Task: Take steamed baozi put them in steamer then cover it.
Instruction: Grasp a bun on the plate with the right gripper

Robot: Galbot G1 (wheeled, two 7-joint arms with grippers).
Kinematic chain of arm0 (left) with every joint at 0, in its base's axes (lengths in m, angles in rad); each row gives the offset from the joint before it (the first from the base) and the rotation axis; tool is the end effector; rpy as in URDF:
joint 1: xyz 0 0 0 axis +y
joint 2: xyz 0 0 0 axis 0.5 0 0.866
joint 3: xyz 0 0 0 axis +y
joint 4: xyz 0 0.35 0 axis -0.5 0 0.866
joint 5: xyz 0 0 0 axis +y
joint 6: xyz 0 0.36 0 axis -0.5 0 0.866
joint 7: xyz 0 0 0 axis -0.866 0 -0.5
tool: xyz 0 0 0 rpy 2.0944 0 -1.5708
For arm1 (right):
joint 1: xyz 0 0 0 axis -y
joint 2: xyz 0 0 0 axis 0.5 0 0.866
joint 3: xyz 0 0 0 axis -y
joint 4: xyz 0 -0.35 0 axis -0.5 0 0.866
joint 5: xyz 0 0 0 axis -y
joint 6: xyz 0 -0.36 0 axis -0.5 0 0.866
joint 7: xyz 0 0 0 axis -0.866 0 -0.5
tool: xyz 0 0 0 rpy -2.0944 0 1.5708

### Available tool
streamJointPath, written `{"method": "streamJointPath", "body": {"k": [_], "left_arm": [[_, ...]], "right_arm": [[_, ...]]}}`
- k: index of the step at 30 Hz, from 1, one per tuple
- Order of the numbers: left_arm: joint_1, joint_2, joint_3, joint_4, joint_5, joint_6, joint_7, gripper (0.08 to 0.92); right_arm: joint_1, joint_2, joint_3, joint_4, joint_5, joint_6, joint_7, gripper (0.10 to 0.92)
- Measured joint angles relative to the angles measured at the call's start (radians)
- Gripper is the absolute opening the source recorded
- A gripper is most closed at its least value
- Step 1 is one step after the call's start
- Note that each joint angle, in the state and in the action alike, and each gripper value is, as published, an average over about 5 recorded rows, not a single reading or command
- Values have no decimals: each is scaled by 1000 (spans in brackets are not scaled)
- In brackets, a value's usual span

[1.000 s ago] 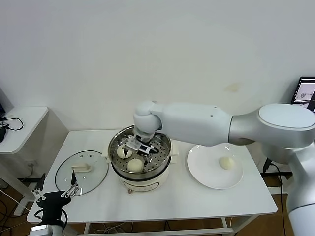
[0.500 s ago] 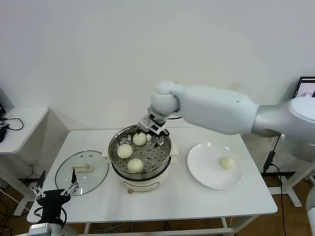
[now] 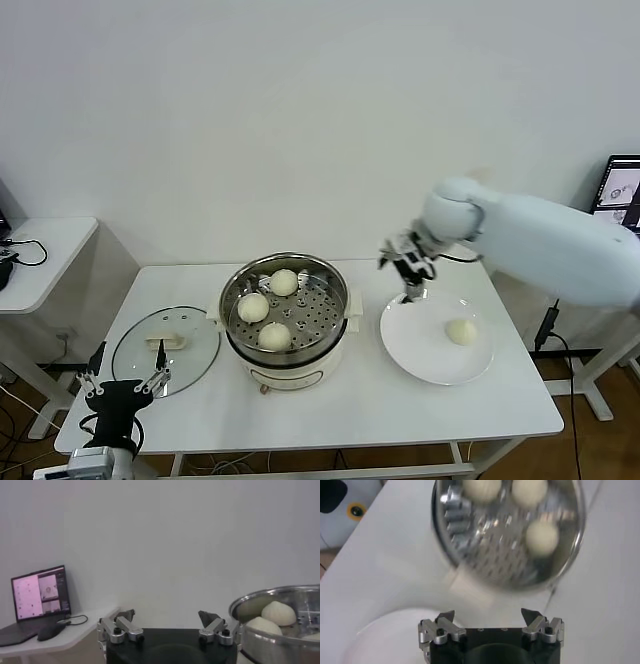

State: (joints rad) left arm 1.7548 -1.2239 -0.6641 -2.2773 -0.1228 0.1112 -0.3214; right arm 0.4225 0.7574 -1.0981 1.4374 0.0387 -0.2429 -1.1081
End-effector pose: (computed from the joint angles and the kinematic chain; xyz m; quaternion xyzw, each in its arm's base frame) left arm 0.1434 0.0756 -0.2494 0.1058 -0.9862 -0.1244 0.0277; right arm 0.5277 -0.0443 -0.0718 0.5300 -0.4971 0.6211 0.2934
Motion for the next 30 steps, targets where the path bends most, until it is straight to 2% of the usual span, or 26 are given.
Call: {"method": "streamJointPath", "body": {"k": [13,30], "left_arm": [[9,3,4,14,14,3,1,823],[20,0,-6,8,15,11,1,823]], "right_arm": [[-283,-108,223,-110,-155,48,-23,823],[-457,8,414,-353,-299,95,3,823]]}}
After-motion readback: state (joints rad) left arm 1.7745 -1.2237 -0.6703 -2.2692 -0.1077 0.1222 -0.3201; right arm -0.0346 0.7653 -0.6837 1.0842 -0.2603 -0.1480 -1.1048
